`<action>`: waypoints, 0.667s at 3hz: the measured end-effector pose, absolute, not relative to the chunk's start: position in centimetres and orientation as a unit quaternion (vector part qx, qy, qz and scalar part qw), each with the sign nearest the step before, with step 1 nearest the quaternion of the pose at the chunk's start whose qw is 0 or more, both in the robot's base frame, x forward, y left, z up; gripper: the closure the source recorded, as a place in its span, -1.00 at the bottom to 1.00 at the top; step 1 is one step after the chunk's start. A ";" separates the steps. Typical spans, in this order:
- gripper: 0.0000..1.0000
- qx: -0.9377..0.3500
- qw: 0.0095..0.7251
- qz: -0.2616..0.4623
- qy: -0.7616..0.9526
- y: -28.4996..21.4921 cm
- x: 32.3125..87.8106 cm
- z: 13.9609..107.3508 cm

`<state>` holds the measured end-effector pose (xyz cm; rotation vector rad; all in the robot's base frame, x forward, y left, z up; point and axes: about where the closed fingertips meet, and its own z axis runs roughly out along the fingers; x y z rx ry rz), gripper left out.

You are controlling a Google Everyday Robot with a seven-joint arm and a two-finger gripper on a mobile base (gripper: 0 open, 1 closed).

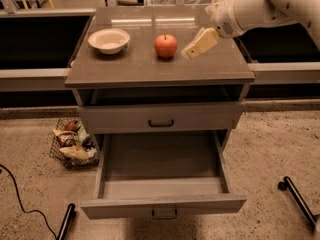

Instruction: Place apple into middle drawer

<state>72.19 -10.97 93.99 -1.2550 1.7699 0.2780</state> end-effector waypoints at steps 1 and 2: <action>-1.00 -0.494 0.484 0.138 0.709 -7.9 74.9 93.8; -1.00 -0.493 0.485 0.138 0.709 -7.8 75.1 93.8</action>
Offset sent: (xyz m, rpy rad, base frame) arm 0.0231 0.0266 -0.0014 0.0670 -0.0139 0.0038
